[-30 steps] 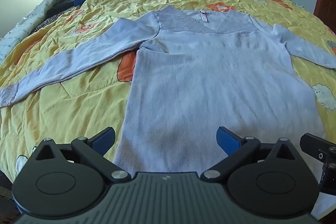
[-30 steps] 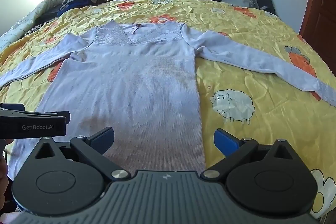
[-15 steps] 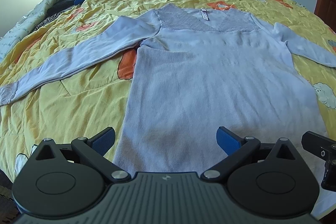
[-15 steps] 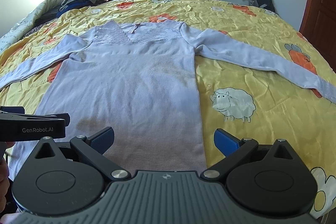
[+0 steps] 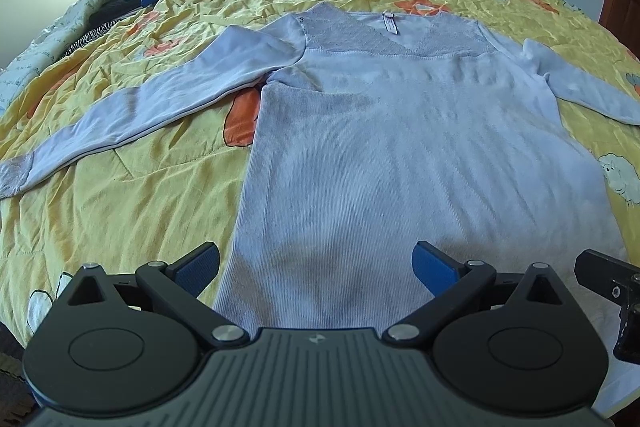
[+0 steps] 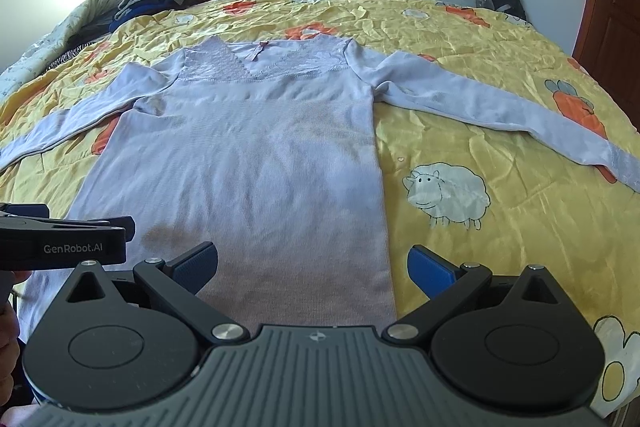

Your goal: Fold small clothes

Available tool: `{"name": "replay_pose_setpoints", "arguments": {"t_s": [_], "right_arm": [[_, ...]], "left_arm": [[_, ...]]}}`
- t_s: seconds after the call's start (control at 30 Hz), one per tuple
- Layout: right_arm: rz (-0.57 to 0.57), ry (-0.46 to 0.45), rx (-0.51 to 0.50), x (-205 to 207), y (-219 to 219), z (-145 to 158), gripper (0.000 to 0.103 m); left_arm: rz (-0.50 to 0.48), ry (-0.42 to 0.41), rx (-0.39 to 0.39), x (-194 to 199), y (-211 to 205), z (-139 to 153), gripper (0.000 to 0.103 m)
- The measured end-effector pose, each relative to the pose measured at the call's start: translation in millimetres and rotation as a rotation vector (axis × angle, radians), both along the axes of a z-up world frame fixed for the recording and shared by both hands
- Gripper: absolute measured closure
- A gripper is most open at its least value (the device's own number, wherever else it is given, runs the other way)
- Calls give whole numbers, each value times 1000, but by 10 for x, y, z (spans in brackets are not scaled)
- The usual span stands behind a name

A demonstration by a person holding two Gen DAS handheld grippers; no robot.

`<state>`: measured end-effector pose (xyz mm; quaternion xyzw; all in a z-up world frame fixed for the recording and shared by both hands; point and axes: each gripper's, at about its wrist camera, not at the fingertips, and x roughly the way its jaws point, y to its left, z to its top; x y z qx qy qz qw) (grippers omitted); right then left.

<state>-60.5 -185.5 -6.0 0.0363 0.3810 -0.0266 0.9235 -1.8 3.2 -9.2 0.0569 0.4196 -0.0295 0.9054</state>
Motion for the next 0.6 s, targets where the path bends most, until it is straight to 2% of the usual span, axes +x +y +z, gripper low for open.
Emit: {"name": "replay_pose_setpoints", "arguments": {"t_s": [0.6], "right_arm": [[-7, 4, 11, 13, -21, -24, 1]], "left_arm": [[0, -2, 2, -2, -8, -7, 0]]}}
